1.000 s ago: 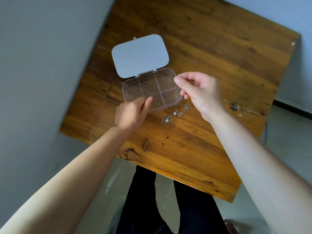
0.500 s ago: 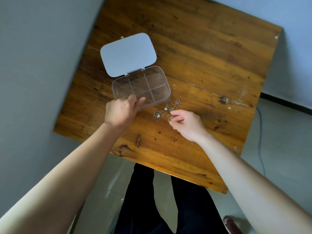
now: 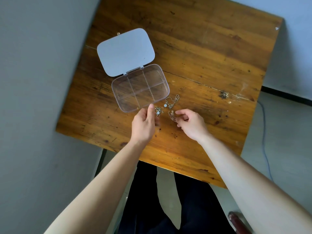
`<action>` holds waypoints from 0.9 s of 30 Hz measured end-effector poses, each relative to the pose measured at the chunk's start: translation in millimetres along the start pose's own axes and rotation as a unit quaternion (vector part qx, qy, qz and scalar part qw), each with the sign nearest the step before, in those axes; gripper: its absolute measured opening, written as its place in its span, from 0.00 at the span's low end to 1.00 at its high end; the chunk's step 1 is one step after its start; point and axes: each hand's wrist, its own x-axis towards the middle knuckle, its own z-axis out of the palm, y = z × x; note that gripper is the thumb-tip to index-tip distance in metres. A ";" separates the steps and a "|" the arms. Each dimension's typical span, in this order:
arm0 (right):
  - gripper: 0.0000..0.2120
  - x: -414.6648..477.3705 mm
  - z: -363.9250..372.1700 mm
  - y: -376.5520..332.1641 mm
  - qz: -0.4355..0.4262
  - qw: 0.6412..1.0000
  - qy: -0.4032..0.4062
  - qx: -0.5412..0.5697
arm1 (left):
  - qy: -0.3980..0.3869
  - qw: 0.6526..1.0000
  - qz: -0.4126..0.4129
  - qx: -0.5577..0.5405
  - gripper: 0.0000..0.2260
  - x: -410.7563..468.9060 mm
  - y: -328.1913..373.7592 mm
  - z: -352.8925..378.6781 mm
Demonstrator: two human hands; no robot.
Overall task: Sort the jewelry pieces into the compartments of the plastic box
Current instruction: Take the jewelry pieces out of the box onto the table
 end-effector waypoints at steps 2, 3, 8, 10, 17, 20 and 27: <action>0.10 -1.7 0.2 0.3 -0.009 1.000 0.003 -0.007 | -0.009 0.996 -0.059 -0.073 0.19 -2.6 -5.9 3.4; 0.10 -3.0 0.1 0.3 -0.012 1.000 0.004 -0.007 | -0.004 0.994 -0.068 -0.082 0.17 -4.4 -8.7 2.6; 0.11 -5.9 -1.4 0.3 -0.022 1.000 0.010 -0.014 | 0.076 0.995 -0.028 0.055 0.17 -10.0 -32.6 -18.6; 0.11 -5.8 -1.1 -0.3 -0.027 0.999 0.008 -0.024 | 0.090 0.990 -0.018 0.111 0.19 -10.0 -42.1 -29.7; 0.11 -5.3 6.4 3.2 -0.057 0.995 0.031 -0.072 | 0.105 0.984 -0.028 0.141 0.24 1.9 -43.1 -32.9; 0.10 -3.8 9.0 4.9 -0.060 0.994 0.046 -0.079 | 0.142 0.979 -0.139 -0.038 0.26 11.4 -26.6 -19.5; 0.08 0.1 14.7 8.6 -0.055 0.992 0.062 -0.095 | 0.210 0.914 -0.252 -0.240 0.12 22.6 -4.8 7.6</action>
